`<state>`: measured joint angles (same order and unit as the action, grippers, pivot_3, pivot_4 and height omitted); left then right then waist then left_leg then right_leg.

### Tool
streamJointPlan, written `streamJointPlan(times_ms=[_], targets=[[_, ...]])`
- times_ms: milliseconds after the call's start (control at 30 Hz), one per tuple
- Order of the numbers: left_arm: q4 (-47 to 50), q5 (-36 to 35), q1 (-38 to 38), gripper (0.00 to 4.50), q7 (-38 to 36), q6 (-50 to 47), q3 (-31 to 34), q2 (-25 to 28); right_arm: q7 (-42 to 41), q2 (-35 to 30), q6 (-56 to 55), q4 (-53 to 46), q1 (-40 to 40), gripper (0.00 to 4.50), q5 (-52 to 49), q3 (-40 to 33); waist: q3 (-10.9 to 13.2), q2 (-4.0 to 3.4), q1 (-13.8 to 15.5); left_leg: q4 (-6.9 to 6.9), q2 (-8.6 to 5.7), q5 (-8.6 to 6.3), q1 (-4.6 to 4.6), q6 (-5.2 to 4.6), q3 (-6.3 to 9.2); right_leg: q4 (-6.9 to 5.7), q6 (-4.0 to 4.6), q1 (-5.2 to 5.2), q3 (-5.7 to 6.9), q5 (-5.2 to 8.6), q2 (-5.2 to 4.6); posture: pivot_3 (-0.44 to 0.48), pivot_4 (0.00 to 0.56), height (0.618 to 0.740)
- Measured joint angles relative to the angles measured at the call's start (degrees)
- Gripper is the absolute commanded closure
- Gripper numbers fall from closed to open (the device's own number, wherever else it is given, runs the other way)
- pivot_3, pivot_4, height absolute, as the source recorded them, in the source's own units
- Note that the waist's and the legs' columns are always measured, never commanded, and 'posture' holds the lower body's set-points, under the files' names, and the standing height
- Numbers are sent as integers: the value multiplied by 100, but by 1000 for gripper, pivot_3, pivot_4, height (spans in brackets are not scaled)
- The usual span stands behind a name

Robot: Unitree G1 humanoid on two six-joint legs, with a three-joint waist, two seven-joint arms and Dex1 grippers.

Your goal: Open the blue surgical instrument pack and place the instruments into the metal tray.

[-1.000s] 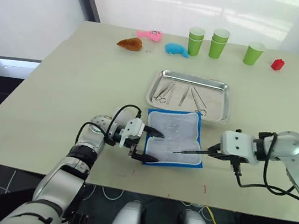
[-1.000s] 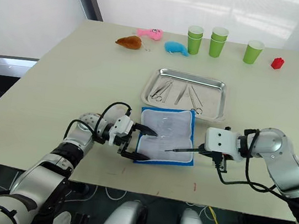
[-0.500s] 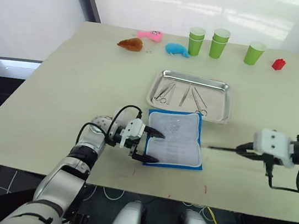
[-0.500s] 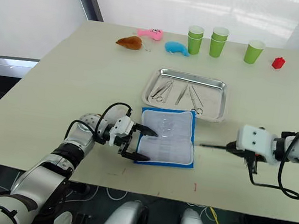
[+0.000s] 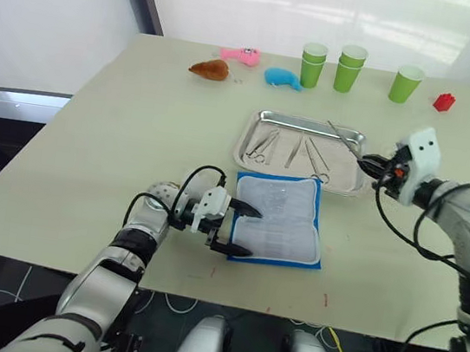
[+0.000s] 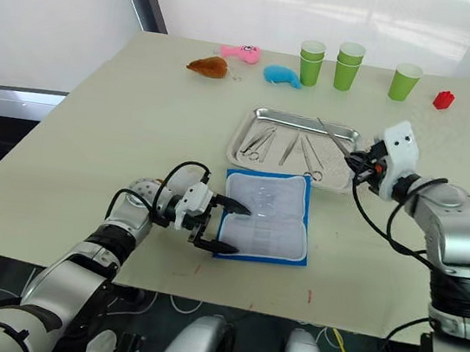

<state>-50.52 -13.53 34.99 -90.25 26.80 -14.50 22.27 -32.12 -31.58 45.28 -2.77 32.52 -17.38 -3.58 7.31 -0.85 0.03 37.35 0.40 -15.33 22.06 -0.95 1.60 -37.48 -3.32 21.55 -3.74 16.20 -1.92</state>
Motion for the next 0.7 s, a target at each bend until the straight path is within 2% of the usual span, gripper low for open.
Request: streamJointPlan(times_ms=[267,433,700], targets=[[9,0,-26,0,-1,0,27,11,973,847,67,1091,596,4491,391,97,-9,-15,-41,0,-5,2,-2,-4,2,-13,-2,0,1,0,1,0,150,740],[43,0,-62,0,0,-1,47,34,1419,1350,-289,2101,920,4491,687,153,-16,-28,-79,-1,-8,4,-6,-6,1,-19,-2,-2,0,0,1,0,150,740],[96,-1,-100,0,1,-4,66,45,1687,1646,-640,3105,1240,4491,806,99,-23,-38,-96,-1,-9,4,-6,-7,1,-21,-3,-3,-1,1,1,0,150,740]])
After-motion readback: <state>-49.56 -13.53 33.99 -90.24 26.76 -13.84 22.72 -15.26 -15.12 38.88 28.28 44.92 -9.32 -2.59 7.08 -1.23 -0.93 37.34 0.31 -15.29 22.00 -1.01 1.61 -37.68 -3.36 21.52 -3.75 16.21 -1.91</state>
